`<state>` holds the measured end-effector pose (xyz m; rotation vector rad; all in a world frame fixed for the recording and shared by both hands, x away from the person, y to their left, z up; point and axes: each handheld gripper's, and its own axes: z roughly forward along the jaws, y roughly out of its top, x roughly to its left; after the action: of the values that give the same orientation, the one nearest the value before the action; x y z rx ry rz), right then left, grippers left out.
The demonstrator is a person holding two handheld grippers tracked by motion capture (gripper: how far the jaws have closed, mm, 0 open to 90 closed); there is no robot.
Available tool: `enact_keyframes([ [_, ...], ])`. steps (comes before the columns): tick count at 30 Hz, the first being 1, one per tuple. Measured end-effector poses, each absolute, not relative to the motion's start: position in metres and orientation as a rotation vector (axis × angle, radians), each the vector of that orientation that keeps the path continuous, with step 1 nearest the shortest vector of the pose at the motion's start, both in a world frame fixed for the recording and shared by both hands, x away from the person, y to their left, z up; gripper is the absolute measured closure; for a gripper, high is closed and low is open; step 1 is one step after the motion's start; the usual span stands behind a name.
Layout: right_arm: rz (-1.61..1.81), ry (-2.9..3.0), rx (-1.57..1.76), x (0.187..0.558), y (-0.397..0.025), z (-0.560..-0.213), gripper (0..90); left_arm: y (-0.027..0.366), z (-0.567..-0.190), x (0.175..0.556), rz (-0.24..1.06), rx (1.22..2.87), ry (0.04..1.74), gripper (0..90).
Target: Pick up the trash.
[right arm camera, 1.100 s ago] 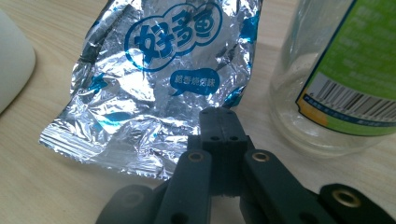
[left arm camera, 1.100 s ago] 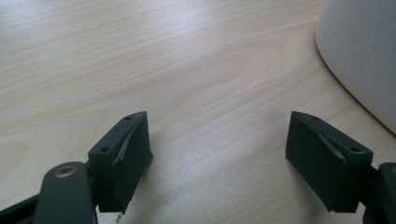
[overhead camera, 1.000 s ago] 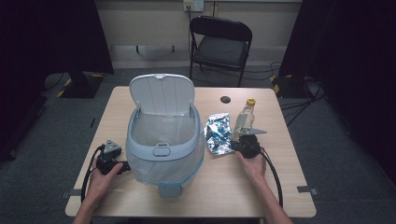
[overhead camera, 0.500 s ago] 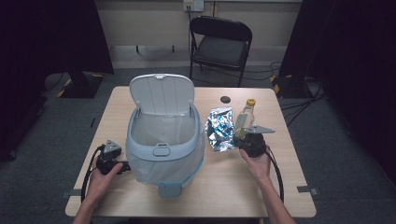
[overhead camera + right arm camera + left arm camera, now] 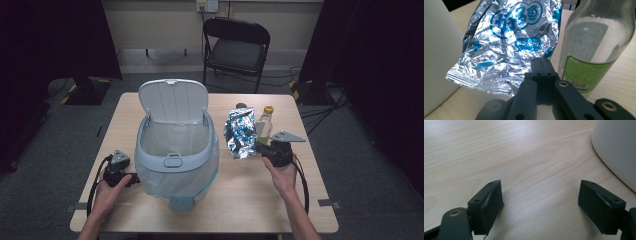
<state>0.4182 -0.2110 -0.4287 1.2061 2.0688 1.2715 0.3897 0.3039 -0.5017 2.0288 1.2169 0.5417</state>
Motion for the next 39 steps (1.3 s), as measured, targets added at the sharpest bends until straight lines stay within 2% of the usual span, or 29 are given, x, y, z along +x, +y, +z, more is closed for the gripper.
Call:
enact_keyframes([
  [39, 1.584, 1.913, 1.089, 0.382, -0.232, -0.359, 90.0, 0.304, -0.502, 0.39, 0.545, 2.028, 1.221, 19.2],
])
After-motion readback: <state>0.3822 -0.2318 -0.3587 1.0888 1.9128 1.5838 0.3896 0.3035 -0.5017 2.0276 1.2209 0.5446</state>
